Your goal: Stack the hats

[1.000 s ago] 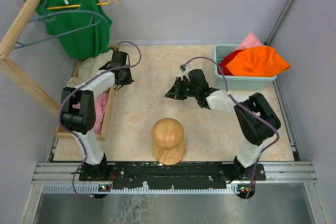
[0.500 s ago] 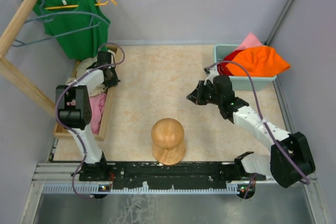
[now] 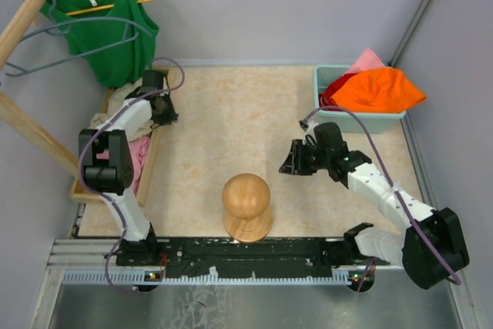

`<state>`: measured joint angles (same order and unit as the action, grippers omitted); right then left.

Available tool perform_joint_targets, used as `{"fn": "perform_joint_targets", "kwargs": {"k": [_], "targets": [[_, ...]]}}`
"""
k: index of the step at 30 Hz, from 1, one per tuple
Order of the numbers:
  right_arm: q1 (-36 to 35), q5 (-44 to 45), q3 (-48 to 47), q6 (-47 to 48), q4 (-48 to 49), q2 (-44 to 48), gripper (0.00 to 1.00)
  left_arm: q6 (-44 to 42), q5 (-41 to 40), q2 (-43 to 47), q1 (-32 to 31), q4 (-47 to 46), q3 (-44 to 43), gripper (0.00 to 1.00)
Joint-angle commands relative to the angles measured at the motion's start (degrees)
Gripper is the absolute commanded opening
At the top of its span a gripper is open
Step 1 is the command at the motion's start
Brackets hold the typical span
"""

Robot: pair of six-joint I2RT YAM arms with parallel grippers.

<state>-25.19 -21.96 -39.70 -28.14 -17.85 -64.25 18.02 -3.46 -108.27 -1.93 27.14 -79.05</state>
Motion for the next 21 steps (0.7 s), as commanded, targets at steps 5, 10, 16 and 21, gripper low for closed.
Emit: {"fn": "perform_joint_targets", "kwargs": {"k": [5,10,16,21], "targets": [[0.2,-12.8,3.4,1.5,-12.0,-0.2,0.45,6.6,9.2,12.6,-12.9,4.0,7.3,0.42],[-0.6,-16.8,9.5,-1.8,-9.3,3.4,0.46,11.4,13.1,21.5,-15.4,3.9,17.4,0.43],[-6.8,-16.2,14.6,-8.3,-4.1,6.6,0.46,17.3,18.5,26.4,-21.7,3.0,25.3,0.43],[-11.0,-14.2,18.3,-15.1,2.6,8.2,0.45,25.0,20.0,26.7,-30.0,0.3,30.5,0.43]]}}
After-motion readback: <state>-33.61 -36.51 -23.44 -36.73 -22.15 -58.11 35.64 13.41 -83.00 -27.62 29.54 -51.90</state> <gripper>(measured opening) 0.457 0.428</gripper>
